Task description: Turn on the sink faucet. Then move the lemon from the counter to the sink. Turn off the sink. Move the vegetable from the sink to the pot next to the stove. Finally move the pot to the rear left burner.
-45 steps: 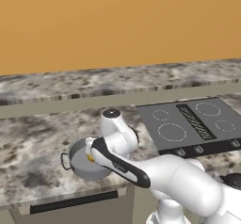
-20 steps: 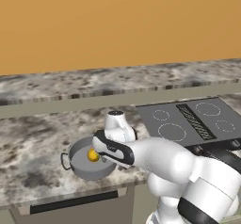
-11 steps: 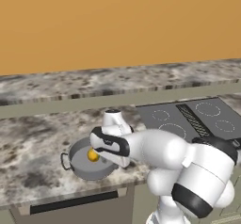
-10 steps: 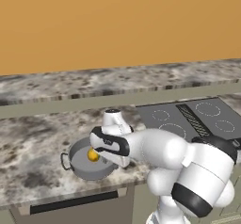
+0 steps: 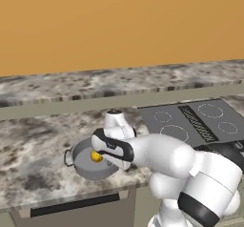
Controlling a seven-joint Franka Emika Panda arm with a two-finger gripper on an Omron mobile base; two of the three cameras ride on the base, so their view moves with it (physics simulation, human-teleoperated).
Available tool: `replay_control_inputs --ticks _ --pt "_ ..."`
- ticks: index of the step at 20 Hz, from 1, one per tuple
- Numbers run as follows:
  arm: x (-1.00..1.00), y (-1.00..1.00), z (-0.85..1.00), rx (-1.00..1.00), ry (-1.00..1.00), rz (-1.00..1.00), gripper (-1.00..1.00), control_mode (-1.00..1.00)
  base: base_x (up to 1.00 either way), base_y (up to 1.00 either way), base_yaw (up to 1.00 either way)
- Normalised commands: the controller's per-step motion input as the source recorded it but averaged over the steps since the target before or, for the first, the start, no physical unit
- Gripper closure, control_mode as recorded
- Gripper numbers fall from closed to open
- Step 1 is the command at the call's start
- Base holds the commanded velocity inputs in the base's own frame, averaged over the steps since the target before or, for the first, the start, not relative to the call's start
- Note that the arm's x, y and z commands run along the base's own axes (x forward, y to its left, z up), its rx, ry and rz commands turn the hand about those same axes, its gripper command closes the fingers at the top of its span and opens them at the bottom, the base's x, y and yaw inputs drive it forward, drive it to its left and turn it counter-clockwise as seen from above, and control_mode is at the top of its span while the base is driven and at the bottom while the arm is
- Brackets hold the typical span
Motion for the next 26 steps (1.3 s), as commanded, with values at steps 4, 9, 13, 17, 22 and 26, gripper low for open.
replay_control_inputs --ticks 4,9,13,17,22,26 --pt "-0.2 -0.17 0.49 0.01 -0.08 -0.17 1.0 -1.0 0.0 0.0 0.0" --pt "-0.02 -0.29 0.66 0.0 -0.1 -0.2 1.0 -1.0 0.0 0.0 0.0" --pt "0.01 -0.39 0.66 0.0 -0.09 -0.19 1.0 -1.0 0.0 0.0 0.0" --pt "0.15 -0.53 0.46 0.0 -0.03 -0.21 1.0 -1.0 0.0 0.0 0.0" --pt "0.24 -0.51 0.42 0.0 -0.05 -0.22 1.0 -1.0 0.0 0.0 0.0" --pt "0.39 -0.49 0.28 0.0 -0.01 -0.23 1.0 -1.0 0.0 0.0 0.0"
